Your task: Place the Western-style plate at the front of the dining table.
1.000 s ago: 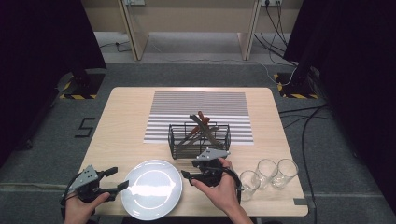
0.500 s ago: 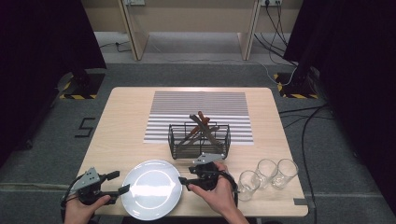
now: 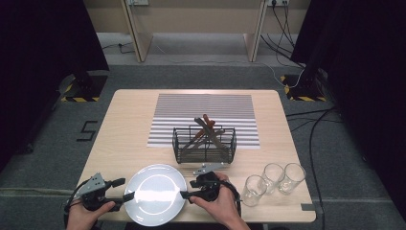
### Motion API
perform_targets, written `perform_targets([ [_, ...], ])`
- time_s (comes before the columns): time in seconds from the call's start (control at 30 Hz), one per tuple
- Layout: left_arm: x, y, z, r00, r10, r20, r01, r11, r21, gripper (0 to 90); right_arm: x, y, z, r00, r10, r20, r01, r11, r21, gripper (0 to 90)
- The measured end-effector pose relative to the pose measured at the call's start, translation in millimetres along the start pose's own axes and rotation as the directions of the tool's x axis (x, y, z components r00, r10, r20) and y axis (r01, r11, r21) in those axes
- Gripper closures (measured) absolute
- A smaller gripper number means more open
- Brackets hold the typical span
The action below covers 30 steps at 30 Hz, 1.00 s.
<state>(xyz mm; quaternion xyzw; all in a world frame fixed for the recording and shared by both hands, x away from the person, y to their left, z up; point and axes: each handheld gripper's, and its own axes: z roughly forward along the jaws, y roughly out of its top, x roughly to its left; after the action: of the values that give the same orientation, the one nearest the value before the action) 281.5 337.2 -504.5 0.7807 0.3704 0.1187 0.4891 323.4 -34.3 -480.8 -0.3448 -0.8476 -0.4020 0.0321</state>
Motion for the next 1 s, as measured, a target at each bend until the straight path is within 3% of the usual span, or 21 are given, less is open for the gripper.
perform_targets([
  [0.53, -1.0, -3.6, 6.4, 0.9995, 0.016, 0.028, -0.018, 0.9983, 0.055, 28.1, -1.6, -7.5, 8.1, 0.9948, 0.064, -0.079, -0.057, 0.994, 0.09, 45.1],
  [1.0, -1.8, -3.4, 6.3, 0.9992, 0.028, 0.028, -0.029, 0.9977, 0.06, 28.3, 1.0, -7.7, 8.7, 0.992, 0.067, -0.107, -0.055, 0.992, 0.113, 46.8],
])
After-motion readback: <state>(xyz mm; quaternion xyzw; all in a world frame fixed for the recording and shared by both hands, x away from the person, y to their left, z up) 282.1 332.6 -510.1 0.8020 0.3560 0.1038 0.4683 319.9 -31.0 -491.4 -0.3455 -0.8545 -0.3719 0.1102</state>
